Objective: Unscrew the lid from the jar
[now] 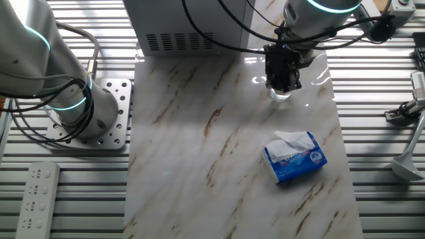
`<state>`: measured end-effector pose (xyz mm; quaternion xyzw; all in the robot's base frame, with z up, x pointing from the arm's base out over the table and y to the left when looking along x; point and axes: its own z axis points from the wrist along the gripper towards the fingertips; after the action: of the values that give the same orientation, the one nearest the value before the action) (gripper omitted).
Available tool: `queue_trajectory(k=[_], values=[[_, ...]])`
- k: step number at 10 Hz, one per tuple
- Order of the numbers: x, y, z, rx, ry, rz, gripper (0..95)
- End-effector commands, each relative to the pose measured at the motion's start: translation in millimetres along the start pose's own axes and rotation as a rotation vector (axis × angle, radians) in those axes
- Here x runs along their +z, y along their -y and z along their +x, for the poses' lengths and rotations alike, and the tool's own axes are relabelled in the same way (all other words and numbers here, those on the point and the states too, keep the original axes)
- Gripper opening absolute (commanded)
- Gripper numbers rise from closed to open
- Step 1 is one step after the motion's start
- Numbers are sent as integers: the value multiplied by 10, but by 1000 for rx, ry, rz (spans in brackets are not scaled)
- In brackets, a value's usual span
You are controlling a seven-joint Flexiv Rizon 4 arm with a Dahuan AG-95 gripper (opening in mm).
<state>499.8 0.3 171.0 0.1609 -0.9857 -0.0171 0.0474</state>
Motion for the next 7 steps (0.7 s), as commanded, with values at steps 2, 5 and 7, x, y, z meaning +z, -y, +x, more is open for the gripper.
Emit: queue_trajectory(k=[2,5,7], values=[[-17,-7,1,9,3,-1,0],[-49,-88,-40,-6,22,-19,0],[-18,-178,-125,-27,71,-51,380]])
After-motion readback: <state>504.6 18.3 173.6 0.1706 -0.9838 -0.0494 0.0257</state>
